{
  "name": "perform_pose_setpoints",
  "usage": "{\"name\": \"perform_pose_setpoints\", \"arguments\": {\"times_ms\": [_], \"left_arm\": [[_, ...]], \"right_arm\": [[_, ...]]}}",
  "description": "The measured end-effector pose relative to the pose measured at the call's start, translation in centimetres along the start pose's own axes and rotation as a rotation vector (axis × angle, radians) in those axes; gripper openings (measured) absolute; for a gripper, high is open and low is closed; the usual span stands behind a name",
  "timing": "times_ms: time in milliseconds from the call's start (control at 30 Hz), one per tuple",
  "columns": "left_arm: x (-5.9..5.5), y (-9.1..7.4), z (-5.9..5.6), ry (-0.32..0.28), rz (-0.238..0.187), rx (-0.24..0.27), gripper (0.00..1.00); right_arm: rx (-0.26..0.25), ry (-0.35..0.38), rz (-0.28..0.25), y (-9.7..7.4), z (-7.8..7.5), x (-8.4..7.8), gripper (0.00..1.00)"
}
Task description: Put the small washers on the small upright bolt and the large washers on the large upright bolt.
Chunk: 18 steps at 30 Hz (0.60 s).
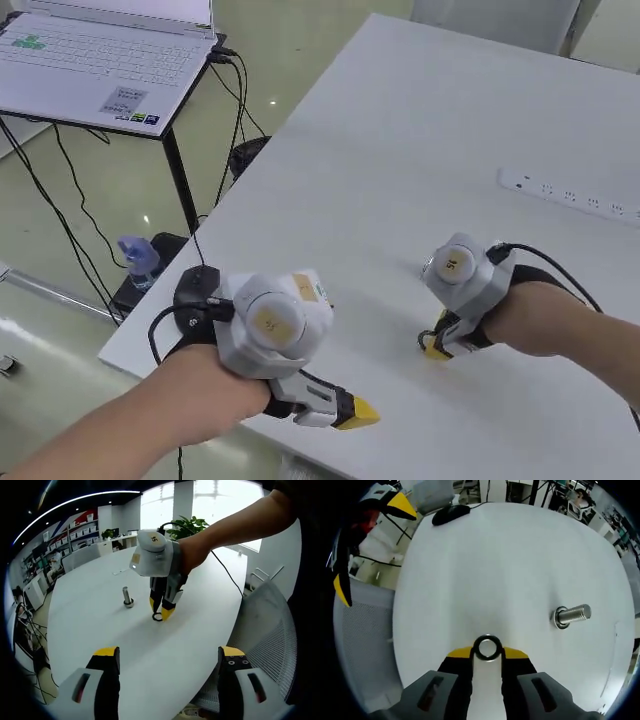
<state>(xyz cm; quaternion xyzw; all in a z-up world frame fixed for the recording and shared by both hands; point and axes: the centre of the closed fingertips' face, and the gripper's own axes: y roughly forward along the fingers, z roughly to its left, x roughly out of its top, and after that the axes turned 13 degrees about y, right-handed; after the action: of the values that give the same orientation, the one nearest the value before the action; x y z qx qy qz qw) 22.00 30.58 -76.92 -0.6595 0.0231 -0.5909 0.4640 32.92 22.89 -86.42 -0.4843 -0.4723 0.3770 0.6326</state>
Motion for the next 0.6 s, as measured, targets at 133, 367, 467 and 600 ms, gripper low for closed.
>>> {"name": "perform_pose_setpoints", "arguments": {"times_ms": [133, 367, 467, 600], "left_arm": [[0.1, 0.1, -0.1, 0.005, -0.001, -0.004, 0.8], [0.3, 0.4, 0.1, 0.015, -0.001, -0.009, 0.8], [0.4, 0.5, 0.1, 0.015, -0.002, -0.01, 0.8], [0.4, 0.5, 0.1, 0.015, -0.001, -0.01, 0.81]], "right_arm": [[-0.02, -0.003, 0.015, -1.2, -1.2, -0.7, 0.2], [-0.048, 0.011, 0.025, -3.7, -3.4, -1.4, 0.21], [-0.06, 0.02, 0.02, -4.5, -4.3, -1.4, 0.21], [-0.071, 0.024, 0.016, -5.2, -5.4, -1.2, 0.21]]}}
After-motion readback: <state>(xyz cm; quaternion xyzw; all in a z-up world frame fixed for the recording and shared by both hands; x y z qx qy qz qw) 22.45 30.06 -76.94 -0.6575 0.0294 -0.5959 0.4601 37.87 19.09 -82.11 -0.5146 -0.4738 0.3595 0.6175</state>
